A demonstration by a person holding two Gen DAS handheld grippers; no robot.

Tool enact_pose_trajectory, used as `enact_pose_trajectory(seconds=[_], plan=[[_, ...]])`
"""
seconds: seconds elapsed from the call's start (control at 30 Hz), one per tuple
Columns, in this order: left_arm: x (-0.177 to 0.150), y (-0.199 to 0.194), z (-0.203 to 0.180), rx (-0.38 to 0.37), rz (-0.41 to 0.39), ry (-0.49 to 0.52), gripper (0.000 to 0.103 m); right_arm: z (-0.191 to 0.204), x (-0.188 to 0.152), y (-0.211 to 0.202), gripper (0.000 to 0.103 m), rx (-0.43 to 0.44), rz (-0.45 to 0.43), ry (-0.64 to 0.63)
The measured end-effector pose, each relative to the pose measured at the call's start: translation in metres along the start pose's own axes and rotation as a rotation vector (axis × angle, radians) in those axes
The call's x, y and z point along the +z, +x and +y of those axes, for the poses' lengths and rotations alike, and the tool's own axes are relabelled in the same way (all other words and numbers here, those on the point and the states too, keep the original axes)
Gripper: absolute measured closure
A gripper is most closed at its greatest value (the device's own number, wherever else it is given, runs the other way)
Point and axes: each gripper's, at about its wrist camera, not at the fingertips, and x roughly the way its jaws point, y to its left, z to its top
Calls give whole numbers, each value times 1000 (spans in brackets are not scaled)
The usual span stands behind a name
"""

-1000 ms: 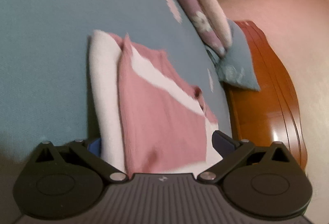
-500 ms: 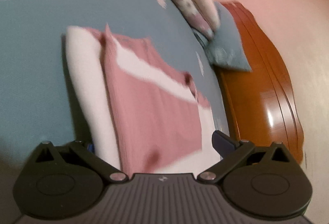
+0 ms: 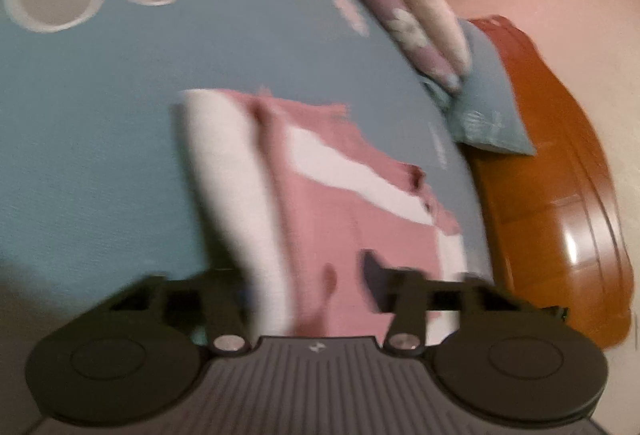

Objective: Fold clothes
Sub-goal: 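Grasp the white folded edge with the left gripper while the right gripper grasps the pink edge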

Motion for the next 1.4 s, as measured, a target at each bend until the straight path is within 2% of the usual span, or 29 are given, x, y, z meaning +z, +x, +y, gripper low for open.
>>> enact_pose_trajectory(seconds=[0.17,0.37,0.43,0.63,0.9,0.93,1.03,1.07,1.13,1.17,1.27,1.33,1.4], plan=[[2,2,-2,28,9,19,82,-11,21,38,3,131,49,39],[5,4,-4,43,24,22,81,1,40,79,2,193,64,15],[4,4,-3,39,21,15,81,2,41,79,3,205,85,14],[4,3,3,17,21,10,80,-1,14,53,4,333,203,-63],[8,5,4,3,23,-1,80,5,38,94,6,314,187,-27],[7,4,5,-4,21,1,80,6,35,92,11,304,191,-48],[4,2,14,-49,14,-28,79,-3,22,78,17,329,199,-77],[5,3,18,-68,12,-42,79,-7,20,75,23,340,202,-78],[7,6,22,-90,14,-65,78,-14,21,74,26,349,210,-58],[8,8,20,-88,18,-63,77,-14,23,76,26,350,221,-45],[9,11,12,-81,26,-36,63,-7,28,80,26,329,256,-59],[9,12,7,-73,30,-19,61,-1,28,80,26,307,274,-80],[9,13,4,-55,31,-14,62,2,28,80,38,259,275,-90]])
